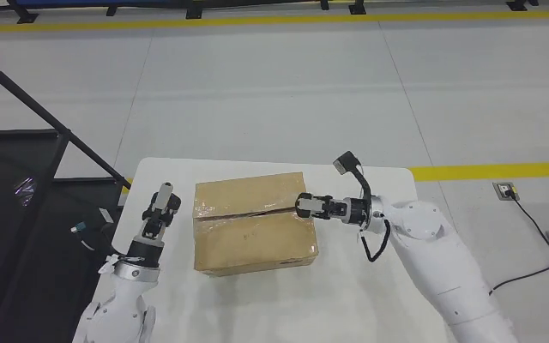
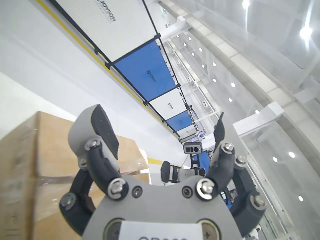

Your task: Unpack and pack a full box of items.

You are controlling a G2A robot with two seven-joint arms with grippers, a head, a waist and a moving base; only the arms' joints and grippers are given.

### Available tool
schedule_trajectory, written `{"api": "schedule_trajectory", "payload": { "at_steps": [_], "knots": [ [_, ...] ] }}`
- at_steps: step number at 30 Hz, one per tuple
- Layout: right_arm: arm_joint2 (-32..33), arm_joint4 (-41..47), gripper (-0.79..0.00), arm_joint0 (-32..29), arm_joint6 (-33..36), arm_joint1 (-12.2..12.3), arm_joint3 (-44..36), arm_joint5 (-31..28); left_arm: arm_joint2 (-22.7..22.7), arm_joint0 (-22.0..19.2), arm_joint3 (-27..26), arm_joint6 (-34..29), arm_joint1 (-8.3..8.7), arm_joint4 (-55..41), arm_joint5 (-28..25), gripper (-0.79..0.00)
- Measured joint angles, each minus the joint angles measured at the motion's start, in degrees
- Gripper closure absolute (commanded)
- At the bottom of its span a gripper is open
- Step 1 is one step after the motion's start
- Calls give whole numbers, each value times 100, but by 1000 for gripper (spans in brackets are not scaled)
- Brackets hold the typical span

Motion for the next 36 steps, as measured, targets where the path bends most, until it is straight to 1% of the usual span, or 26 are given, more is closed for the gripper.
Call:
{"api": "schedule_trajectory", "payload": {
  "at_steps": [1,4,7,10,13,15,18,23,31,36],
  "knots": [
    [-202,44,-785,224,-41,-78,194,130,-162,66,108,-129,18,-72,-54,-785],
    [-645,207,-785,731,-42,-274,706,353,-381,172,372,-384,50,-122,-202,-785],
    [-994,289,-785,1140,81,-446,1190,524,-419,184,546,-488,60,-203,-307,-785],
    [-1202,359,-785,1413,228,-574,1556,571,-373,211,584,-583,65,-238,-395,-785],
    [-1290,474,-785,1577,364,-660,1804,466,-308,195,585,-702,73,-182,-439,-785],
    [-1374,391,-785,1667,306,-714,1909,479,-262,144,606,-755,76,-164,-433,-785],
    [-1545,237,-785,1784,85,-819,2043,656,-176,36,651,-800,78,-149,-394,-785],
    [-1769,167,-785,1978,-14,-994,2374,949,-34,-138,735,-817,81,-35,-336,-785],
    [-1923,183,-785,2204,463,-1163,2859,1134,194,-457,921,-814,84,227,-160,-785],
    [-1977,68,-785,2235,451,-1227,3040,1162,373,-603,1025,-827,79,349,-101,-785]
  ]
}}
